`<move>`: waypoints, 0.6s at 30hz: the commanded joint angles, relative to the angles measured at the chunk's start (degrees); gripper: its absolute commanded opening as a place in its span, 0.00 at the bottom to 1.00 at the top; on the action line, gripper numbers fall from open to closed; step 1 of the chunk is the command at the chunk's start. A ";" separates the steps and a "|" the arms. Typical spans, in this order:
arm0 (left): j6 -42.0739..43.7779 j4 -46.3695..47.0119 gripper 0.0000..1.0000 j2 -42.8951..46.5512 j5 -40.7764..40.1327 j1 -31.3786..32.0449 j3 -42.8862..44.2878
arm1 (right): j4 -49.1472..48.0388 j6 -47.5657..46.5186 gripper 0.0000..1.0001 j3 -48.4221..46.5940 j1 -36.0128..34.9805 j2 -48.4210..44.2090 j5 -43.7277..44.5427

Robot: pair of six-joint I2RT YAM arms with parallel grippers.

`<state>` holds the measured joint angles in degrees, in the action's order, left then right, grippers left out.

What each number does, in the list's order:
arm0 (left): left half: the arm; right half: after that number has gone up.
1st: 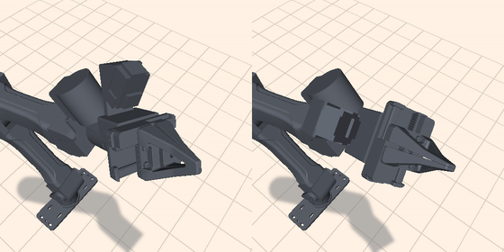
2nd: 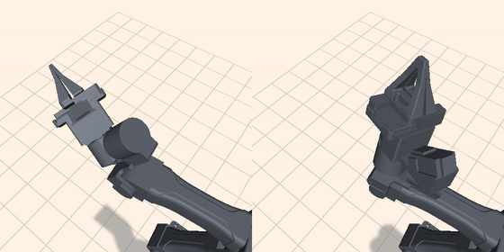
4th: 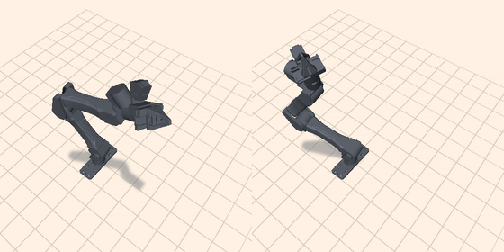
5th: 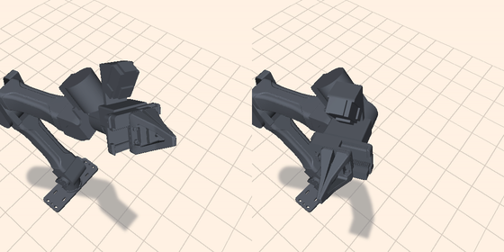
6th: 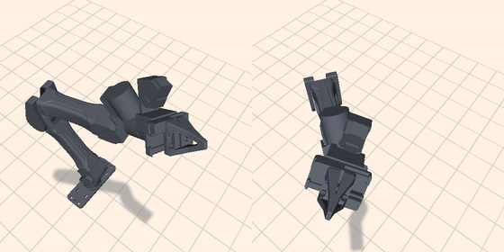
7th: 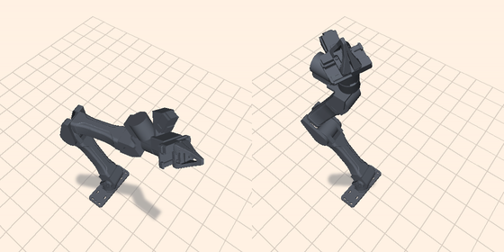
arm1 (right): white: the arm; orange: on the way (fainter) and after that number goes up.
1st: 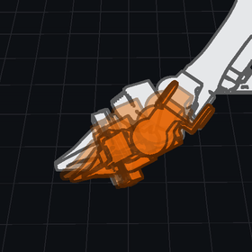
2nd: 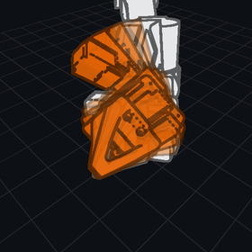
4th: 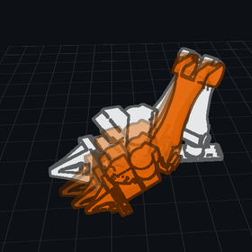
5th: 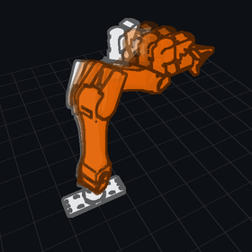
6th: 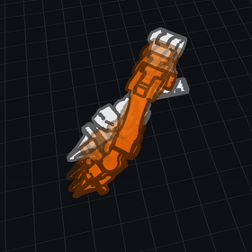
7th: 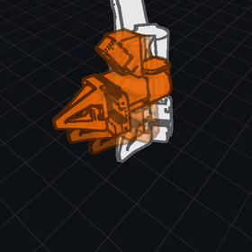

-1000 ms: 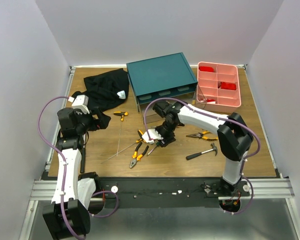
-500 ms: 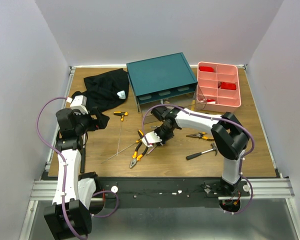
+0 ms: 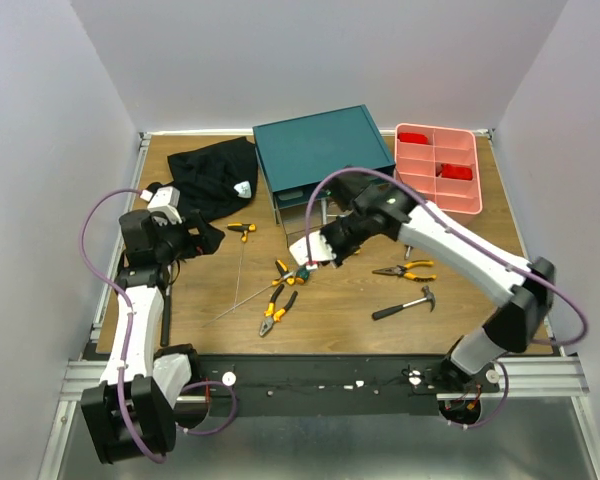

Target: Sort the tools into containers

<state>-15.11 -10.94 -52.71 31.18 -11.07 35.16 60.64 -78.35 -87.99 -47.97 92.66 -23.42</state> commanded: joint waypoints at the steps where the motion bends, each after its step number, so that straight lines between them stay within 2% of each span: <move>1: -1.32 4.26 0.99 -3.27 2.04 2.10 3.25 | 1.33 4.08 0.01 -3.77 1.46 -2.66 3.37; 4: -1.41 5.66 0.99 -4.94 1.78 3.33 3.87 | -3.06 3.55 0.01 -4.38 3.57 -2.14 7.85; 9: -1.85 6.28 0.99 -5.65 1.52 3.86 4.13 | -6.32 2.94 0.01 -10.44 8.41 5.31 12.33; 14: -1.67 5.67 0.99 -5.04 1.17 3.86 3.08 | -8.17 2.68 0.01 -17.30 13.33 10.60 12.96; 17: -1.67 5.75 0.99 -4.51 0.90 3.86 2.37 | -8.78 0.75 0.21 -16.08 13.86 11.84 14.89; 18: -1.59 5.75 0.99 -4.42 0.73 3.95 2.29 | -8.35 0.13 0.35 -14.86 13.86 11.84 14.81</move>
<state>-16.40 -6.07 -58.28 31.57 -7.35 37.91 53.65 -75.75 -102.67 -34.33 103.77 -11.73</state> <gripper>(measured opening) 0.990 0.187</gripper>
